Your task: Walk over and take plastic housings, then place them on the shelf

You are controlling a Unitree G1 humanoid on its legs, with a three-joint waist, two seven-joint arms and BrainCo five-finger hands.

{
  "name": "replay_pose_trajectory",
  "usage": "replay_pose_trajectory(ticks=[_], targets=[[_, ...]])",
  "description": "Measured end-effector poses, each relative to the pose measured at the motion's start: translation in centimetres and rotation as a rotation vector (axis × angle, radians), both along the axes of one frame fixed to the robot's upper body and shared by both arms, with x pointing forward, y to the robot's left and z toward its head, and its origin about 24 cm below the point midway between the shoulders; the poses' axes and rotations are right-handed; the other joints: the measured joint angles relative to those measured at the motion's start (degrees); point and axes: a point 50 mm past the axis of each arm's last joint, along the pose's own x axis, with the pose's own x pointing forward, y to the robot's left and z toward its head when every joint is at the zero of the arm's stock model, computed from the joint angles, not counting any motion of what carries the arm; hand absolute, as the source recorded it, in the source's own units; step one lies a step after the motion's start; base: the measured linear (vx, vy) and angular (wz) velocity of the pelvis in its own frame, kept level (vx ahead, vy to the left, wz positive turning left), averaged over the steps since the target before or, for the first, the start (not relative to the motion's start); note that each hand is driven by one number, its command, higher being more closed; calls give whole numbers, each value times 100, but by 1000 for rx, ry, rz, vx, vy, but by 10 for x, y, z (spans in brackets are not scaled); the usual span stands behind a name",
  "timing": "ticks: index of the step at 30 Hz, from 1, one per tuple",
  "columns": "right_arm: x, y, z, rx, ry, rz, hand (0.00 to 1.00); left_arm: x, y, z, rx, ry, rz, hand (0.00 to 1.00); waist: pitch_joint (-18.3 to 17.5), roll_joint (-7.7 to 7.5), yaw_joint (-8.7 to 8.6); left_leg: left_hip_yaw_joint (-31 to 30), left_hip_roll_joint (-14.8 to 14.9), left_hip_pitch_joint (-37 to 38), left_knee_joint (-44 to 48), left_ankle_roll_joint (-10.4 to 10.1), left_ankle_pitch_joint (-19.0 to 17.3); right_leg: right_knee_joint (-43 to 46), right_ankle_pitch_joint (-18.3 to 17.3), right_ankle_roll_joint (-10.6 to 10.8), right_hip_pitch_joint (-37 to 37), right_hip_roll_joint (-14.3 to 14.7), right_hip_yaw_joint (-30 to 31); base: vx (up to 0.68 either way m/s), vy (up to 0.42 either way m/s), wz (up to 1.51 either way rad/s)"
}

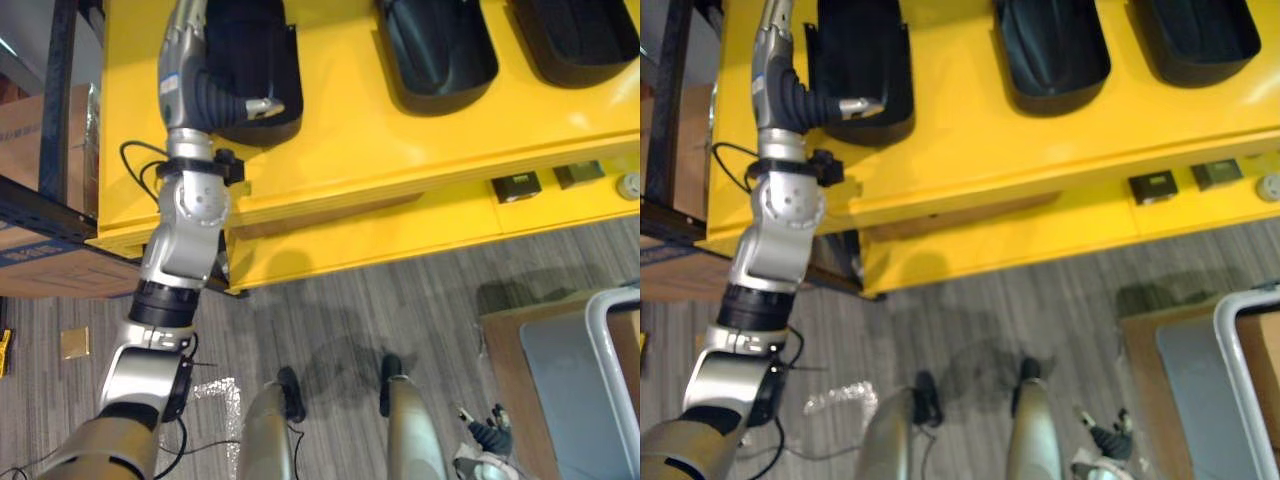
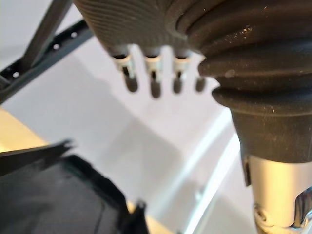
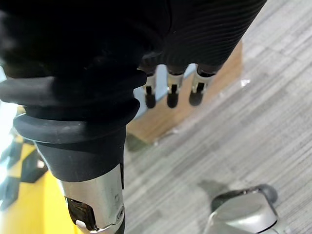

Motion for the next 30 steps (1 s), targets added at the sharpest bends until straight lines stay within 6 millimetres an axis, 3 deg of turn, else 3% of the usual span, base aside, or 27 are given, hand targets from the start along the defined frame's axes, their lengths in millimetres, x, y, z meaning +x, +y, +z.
replay_pose_trajectory(ticks=[4, 7, 9, 12, 13, 14, 15, 16, 17, 18, 19, 22, 24, 27, 30], targets=[[-1, -4, 2, -10, -6, -30, 0, -33, 3, -8, -21, -100, -33, 0, -45, 27, 0, 7, 34, 32, 9, -27, -15, 19, -9, -17, 19, -4, -8, 39, 0, -2], [-6, -22, 10, -64, -22, -131, 0, -64, 4, -26, -87, -169, -80, 0, -305, 56, -4, 8, 59, 138, -9, -75, -61, 1, -38, -65, 125, 5, -48, 70, 1, -2], [-8, -36, 18, -112, -43, -188, 0, -82, 2, -34, -119, -224, -107, 0, -471, 65, 6, 11, 80, 228, -34, -96, -101, -38, -69, -112, 225, 9, -102, 76, -4, -2], [0, -60, 50, -234, -155, -259, 0, -110, 6, -44, -161, -297, -123, 0, -713, 94, 8, 33, 77, 327, -125, -122, -132, -133, -112, -132, 322, 13, -127, 44, -7, -3], [4, -68, 68, -294, -221, -281, 0, -117, 7, -49, -192, -311, -122, 0, -750, 119, 10, 37, 79, 349, -129, -132, -138, -166, -127, -127, 354, 15, -130, 28, -8, -7], [13, -78, 103, -405, -344, -311, 0, -127, 7, -59, -244, -313, -122, 0, -798, 132, 10, 72, 81, 427, -163, -143, -145, -196, -150, -121, 404, 17, -123, 26, -7, -8], [17, -81, 120, -456, -400, -320, 0, -131, 7, -63, -265, -312, -120, 0, -821, 135, 11, 89, 81, 451, -180, -145, -147, -206, -158, -126, 405, 17, -117, 22, -8, -12], [21, -84, 157, -564, -528, -336, 0, -137, 7, -71, -303, -304, -113, 0, -840, 138, 24, 141, 82, 503, -227, -146, -147, -233, -168, -134, 409, 19, -98, 11, -15, -8], [22, -85, 175, -620, -589, -345, 0, -140, 8, -75, -321, -297, -106, 0, -868, 146, 25, 146, 89, 499, -240, -147, -146, -249, -169, -134, 404, 25, -100, 33, -31, -7], [21, -83, 215, -757, -725, -363, 0, -144, 10, -86, -356, -274, -83, 0, -924, 145, 27, 148, 105, 501, -282, -158, -140, -284, -169, -134, 403, 43, -107, 42, -35, -2], [18, -79, 236, -835, -799, -379, 0, -147, 12, -92, -374, -254, -63, 0, -961, 132, 29, 146, 115, 500, -304, -169, -132, -307, -167, -133, 404, 54, -117, 55, -29, -1], [9, -70, 288, -1028, -1032, -438, 0, -151, 16, -117, -428, -149, -21, 0, -1022, 98, 27, 57, 140, 508, -312, -179, -123, -331, -159, -127, 504, 84, -173, 87, -18, 8], [6, -66, 309, -1098, -1128, -444, 0, -148, 19, -133, -454, -65, 6, 0, -1026, 96, 28, -33, 127, 511, -314, -179, -123, -349, -156, -121, 583, 65, -265, 76, 8, 24], [10, -58, 350, -1216, -1325, -385, 0, -137, 23, -184, -478, 219, 40, 0, -1103, 19, 85, -128, 59, 502, -363, -177, -117, -354, -156, -121, 615, 18, -341, 59, 14, 18], [12, -53, 375, -1295, -1437, -328, 0, -134, 22, -230, -496, 450, 65, 0, -1111, 6, 143, -201, -9, 509, -410, -168, -111, -356, -152, -115, 675, -45, -449, 40, 17, 18]])
